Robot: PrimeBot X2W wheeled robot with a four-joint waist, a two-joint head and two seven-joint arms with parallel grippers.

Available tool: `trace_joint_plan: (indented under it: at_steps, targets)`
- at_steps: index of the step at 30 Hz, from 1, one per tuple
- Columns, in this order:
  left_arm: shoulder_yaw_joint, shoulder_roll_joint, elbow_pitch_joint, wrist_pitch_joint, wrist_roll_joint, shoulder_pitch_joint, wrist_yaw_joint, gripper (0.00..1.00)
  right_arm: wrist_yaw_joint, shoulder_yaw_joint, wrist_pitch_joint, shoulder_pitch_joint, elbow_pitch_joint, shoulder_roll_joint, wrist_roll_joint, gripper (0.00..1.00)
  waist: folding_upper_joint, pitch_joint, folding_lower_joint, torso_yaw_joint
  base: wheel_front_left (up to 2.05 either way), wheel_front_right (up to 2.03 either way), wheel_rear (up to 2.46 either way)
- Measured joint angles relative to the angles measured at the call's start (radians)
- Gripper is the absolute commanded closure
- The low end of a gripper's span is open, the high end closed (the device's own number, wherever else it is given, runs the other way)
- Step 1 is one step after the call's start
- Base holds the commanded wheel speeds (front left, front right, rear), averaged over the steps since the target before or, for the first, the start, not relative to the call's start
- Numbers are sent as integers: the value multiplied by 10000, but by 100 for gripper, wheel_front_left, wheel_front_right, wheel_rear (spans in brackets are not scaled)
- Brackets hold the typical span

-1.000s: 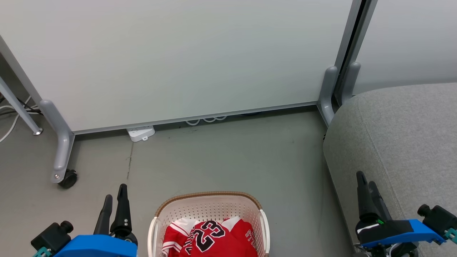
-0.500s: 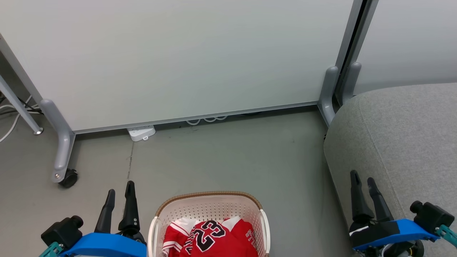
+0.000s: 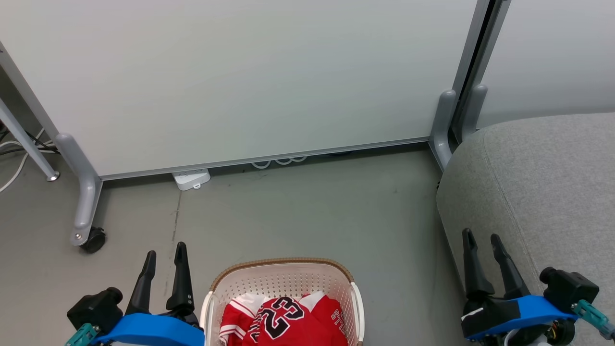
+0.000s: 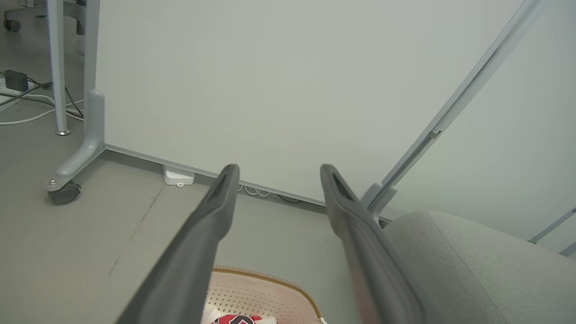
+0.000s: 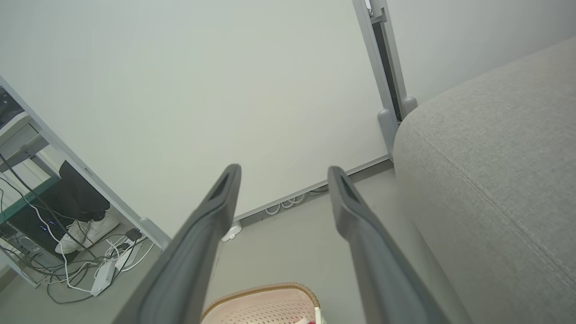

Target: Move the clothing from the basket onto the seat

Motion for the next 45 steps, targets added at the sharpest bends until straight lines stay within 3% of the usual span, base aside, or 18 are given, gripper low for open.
trace_joint_plan:
  at_steps: [45]
  targets:
    - [-362,38,173,-924,3035,-35,320,0,2,169,-968,-99,146,-12,-3751,0,0,-7,0,-1,0,0,0]
